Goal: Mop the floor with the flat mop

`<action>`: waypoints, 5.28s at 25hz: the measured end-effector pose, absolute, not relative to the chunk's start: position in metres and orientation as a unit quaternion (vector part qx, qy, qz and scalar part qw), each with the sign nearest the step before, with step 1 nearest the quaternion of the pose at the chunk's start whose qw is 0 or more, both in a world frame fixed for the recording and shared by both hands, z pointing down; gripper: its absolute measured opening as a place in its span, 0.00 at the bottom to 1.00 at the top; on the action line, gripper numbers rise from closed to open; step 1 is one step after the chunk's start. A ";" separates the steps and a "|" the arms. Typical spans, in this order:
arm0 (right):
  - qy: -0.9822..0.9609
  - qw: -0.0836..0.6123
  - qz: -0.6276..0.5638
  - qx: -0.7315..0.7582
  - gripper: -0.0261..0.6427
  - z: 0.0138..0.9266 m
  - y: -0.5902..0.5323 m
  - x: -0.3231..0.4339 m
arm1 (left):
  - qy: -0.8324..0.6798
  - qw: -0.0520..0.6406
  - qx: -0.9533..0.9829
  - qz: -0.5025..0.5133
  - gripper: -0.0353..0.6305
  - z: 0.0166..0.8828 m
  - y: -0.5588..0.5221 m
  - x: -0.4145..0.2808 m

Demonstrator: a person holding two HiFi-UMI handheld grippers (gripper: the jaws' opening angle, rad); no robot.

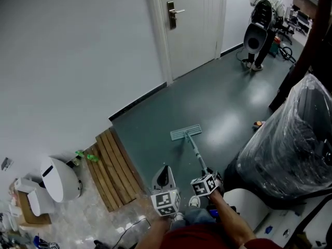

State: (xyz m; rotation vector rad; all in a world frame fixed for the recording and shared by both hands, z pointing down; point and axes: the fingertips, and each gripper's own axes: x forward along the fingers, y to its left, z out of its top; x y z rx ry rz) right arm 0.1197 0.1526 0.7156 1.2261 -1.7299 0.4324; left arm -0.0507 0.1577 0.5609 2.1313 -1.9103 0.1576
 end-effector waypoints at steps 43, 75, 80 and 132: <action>-0.695 0.479 0.184 0.504 0.21 0.712 -0.126 0.027 | -0.643 0.141 0.752 0.032 0.07 0.554 -0.125 -0.159; -0.707 0.469 0.185 0.495 0.21 0.712 -0.347 0.028 | -0.649 0.128 0.749 0.048 0.07 0.548 -0.344 -0.147; -0.715 0.467 0.181 0.488 0.21 0.715 -0.381 0.039 | -0.656 0.124 0.743 0.054 0.07 0.549 -0.372 -0.135; -0.718 0.479 0.177 0.472 0.21 0.657 -0.659 -0.035 | -0.610 0.156 0.775 0.042 0.07 0.566 -0.698 -0.203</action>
